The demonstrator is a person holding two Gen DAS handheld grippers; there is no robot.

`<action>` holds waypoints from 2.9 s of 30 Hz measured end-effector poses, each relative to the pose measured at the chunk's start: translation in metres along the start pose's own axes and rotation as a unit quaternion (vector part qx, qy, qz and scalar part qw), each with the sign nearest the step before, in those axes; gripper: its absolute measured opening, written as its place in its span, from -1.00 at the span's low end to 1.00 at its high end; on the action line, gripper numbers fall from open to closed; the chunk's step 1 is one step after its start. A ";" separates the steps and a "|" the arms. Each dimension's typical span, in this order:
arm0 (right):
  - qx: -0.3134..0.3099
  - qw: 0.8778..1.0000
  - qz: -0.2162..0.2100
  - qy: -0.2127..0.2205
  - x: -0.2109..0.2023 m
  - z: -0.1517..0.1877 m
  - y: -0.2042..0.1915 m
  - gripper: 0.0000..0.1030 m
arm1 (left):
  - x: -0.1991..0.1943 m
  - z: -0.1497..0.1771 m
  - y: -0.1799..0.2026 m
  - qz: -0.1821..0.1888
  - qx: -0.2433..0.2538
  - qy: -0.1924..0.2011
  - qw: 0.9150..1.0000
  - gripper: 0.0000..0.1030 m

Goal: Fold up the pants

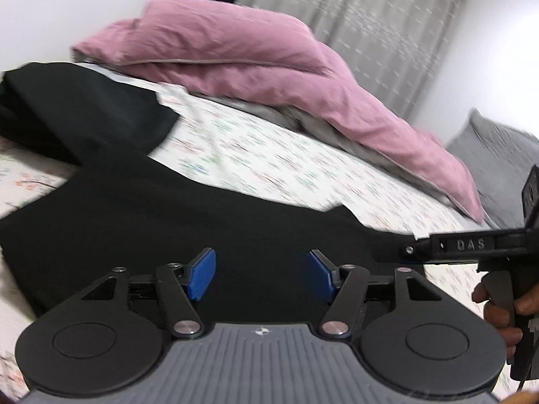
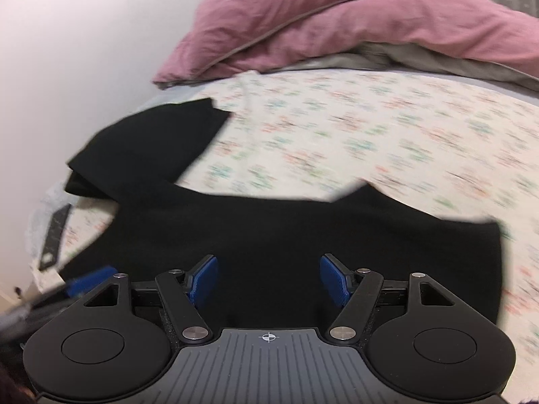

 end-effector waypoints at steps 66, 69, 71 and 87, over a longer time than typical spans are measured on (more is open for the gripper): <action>0.190 0.975 -0.108 0.041 -0.115 0.111 0.096 -0.13 | 0.025 0.115 0.171 0.083 0.324 -0.030 0.942 -0.33; 0.202 0.975 -0.084 0.034 -0.100 0.108 0.115 -0.11 | 0.027 0.111 0.165 0.092 0.286 -0.051 0.953 -0.35; 0.211 0.974 -0.078 0.023 -0.085 0.107 0.128 -0.11 | 0.029 0.108 0.160 0.102 0.256 -0.065 0.959 -0.36; 0.283 0.948 -0.108 0.095 -0.001 0.030 0.196 -0.55 | 0.037 0.113 0.145 0.130 0.162 -0.102 0.973 -0.37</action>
Point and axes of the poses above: each gripper's, at about its wrist camera, not at the fingertips, and x roughly the way its jaws point, y to its right, z to its underside, the point moved 7 cm from there along x, roughly the way its jaws point, and after that the axes turned 6 degrees about -z, right-handed, at the moved point
